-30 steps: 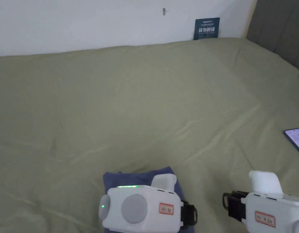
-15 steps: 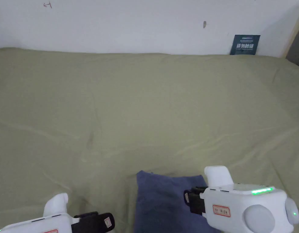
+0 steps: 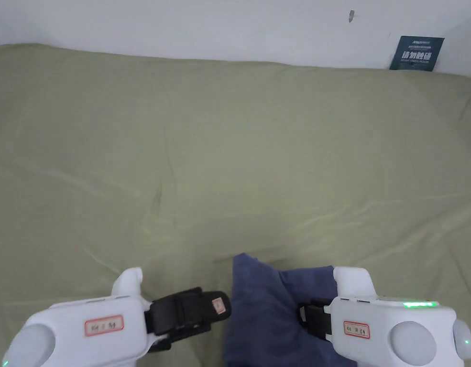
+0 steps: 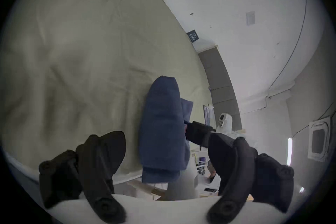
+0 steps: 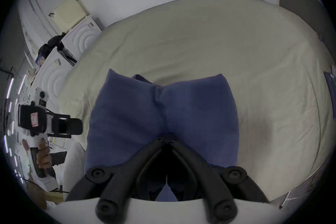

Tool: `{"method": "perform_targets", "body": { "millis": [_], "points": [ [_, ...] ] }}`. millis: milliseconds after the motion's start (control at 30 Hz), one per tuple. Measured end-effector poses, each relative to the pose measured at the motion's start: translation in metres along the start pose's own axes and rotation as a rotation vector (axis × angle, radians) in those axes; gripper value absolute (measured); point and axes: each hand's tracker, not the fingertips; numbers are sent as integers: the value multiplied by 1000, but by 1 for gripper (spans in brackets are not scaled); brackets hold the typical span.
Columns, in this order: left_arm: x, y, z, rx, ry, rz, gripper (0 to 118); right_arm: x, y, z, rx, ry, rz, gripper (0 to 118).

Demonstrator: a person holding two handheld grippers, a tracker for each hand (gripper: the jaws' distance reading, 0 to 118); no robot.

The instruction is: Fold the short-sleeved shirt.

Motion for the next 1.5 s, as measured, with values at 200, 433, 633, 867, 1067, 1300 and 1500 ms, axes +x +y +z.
{"method": "perform_targets", "body": {
  "millis": [200,433,633,867,1067,1300,1500],
  "points": [
    [-22,25,-68,-198,-114,100,99,7,-3,1,14,31,-49,0],
    [-20,20,-93,-222,-188,142,90,10,-3,-1,22,41,-81,0],
    [-15,28,-85,-249,-73,102,45,2,2,1,11,12,-60,0],
    [-15,48,-59,-268,-30,35,42,-16,13,15,41,-35,-6,0],
    [-39,78,-3,-195,1,38,40,-21,21,22,65,-51,4,0],
    [-65,124,79,-111,170,18,39,-12,22,23,66,-63,-57,0],
    [-108,200,170,-81,451,-37,39,-4,26,25,63,-104,-67,0]
  ]
}}
